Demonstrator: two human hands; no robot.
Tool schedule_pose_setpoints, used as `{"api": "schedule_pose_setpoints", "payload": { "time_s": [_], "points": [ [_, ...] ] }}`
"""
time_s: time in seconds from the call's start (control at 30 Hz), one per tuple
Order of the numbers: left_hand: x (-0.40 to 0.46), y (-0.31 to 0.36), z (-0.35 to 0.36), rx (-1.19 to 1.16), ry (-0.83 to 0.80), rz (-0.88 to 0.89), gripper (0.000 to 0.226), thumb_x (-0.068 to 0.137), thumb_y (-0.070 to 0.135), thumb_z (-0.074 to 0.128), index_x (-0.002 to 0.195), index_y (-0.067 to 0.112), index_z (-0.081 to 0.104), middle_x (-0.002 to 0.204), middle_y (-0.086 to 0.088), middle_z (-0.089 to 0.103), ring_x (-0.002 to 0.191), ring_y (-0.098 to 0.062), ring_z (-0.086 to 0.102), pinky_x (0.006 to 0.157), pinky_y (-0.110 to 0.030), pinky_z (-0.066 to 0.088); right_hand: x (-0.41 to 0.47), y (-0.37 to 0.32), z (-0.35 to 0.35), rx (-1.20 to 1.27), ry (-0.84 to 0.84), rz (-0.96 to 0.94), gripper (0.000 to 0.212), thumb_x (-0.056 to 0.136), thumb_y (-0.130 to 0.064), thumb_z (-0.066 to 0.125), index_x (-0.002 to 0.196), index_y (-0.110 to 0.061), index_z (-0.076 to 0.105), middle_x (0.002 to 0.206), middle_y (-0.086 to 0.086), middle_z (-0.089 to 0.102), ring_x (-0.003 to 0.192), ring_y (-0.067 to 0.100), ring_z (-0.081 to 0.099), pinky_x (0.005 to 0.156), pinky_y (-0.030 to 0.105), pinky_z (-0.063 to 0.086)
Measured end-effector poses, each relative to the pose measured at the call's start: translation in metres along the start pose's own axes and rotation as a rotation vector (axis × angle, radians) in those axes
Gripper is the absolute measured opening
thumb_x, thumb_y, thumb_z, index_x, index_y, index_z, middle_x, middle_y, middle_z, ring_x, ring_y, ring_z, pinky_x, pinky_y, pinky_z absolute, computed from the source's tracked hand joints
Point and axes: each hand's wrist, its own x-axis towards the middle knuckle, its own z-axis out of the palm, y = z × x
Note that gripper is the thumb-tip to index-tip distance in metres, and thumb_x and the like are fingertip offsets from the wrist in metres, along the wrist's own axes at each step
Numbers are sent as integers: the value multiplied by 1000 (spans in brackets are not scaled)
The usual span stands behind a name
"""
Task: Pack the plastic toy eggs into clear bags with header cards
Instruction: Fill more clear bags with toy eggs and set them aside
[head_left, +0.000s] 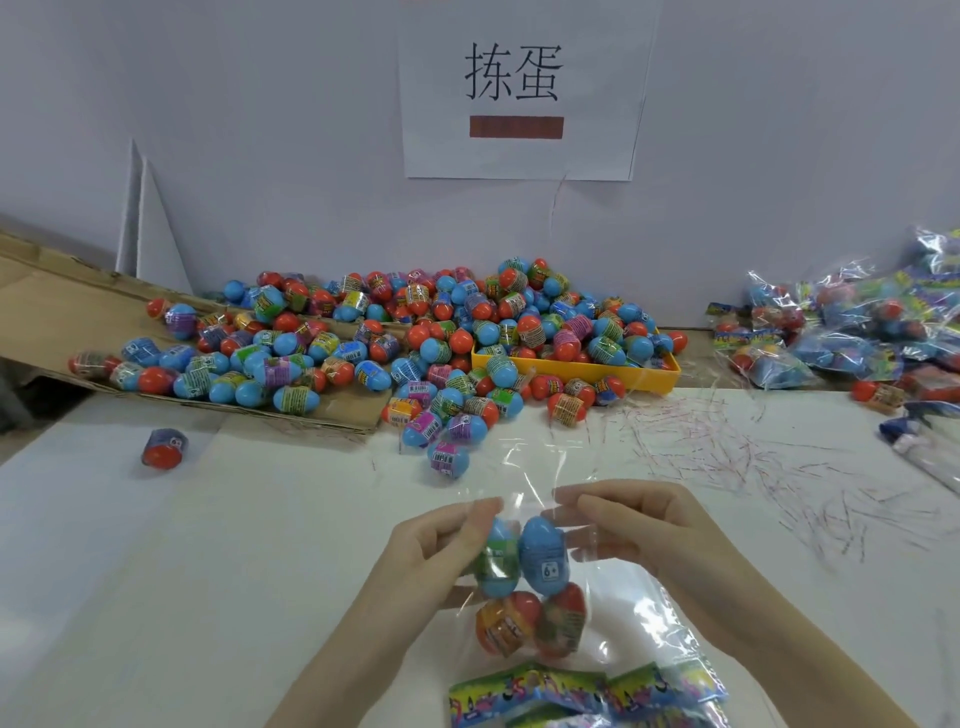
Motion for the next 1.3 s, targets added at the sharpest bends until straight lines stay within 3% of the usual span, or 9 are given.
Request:
{"api": "schedule_pose_setpoints", "payload": {
  "time_s": [0.13, 0.23, 0.53, 0.7, 0.8, 0.9, 1.03, 1.13, 1.3],
  "points": [
    [-1, -4, -4, 26, 19, 47, 35, 67, 43, 55, 94, 28, 71, 95, 16, 72, 80, -4, 69, 60, -16, 52, 1, 1, -2, 7, -28, 5, 18, 83, -11, 56, 93, -10, 71, 88, 9, 73, 79, 21, 69, 65, 20, 53],
    [-1, -4, -5, 29, 48, 69, 29, 66, 42, 58, 87, 29, 74, 96, 23, 70, 80, -1, 68, 57, -15, 51, 2, 0, -5, -14, -68, 8, 26, 73, -24, 60, 93, -14, 72, 91, 6, 73, 82, 20, 70, 67, 20, 54],
    [4, -1, -11, 28, 29, 56, 23, 81, 25, 58, 75, 15, 78, 96, 5, 71, 79, -6, 67, 59, -18, 53, 7, -2, -13, -97, -175, -12, 28, 68, -34, 64, 93, -27, 74, 95, 2, 72, 85, 15, 67, 72, 19, 52],
    [2, 0, -9, -12, 90, 44, 15, 68, 32, 65, 74, 28, 77, 82, 3, 74, 68, -4, 66, 56, -19, 54, 8, 2, -14, -48, -136, -21, 26, 63, -24, 68, 88, -20, 76, 90, 7, 73, 78, 17, 69, 68, 18, 52],
    [0, 1, -15, -5, 113, 68, 25, 53, 37, 69, 74, 26, 78, 76, -1, 74, 63, -6, 66, 56, -18, 53, 8, 2, -14, -16, -119, -7, 22, 64, -18, 68, 84, -15, 76, 88, 11, 73, 76, 21, 69, 65, 20, 53],
    [0, 3, -21, -8, 97, 73, 24, 54, 34, 69, 72, 23, 78, 75, -4, 74, 64, -7, 67, 55, -17, 52, 8, 2, -15, -16, -99, 15, 16, 74, -5, 65, 81, -14, 76, 87, 12, 73, 75, 24, 70, 61, 21, 54],
    [1, 6, -24, 49, 84, 111, 8, 67, 18, 71, 70, 19, 78, 70, -5, 72, 61, -7, 65, 54, -16, 51, 8, -3, -14, -27, -98, 36, 18, 62, -15, 70, 79, -11, 76, 84, 13, 73, 74, 25, 70, 56, 20, 53],
    [3, 5, -26, 115, 110, 210, 27, 74, -1, 68, 63, 22, 77, 63, -4, 71, 55, -8, 64, 52, -14, 50, 9, -5, -13, -45, -66, 48, 23, 55, -19, 73, 77, -15, 77, 82, 13, 73, 74, 25, 70, 55, 20, 53],
    [4, 7, -28, 85, 117, 276, 38, 71, -9, 67, 61, 26, 76, 58, -6, 70, 53, -11, 66, 51, -16, 51, 10, -3, -13, 19, -37, 48, 18, 60, -7, 71, 75, -13, 77, 77, 16, 72, 67, 22, 70, 51, 20, 52]
  ]
}}
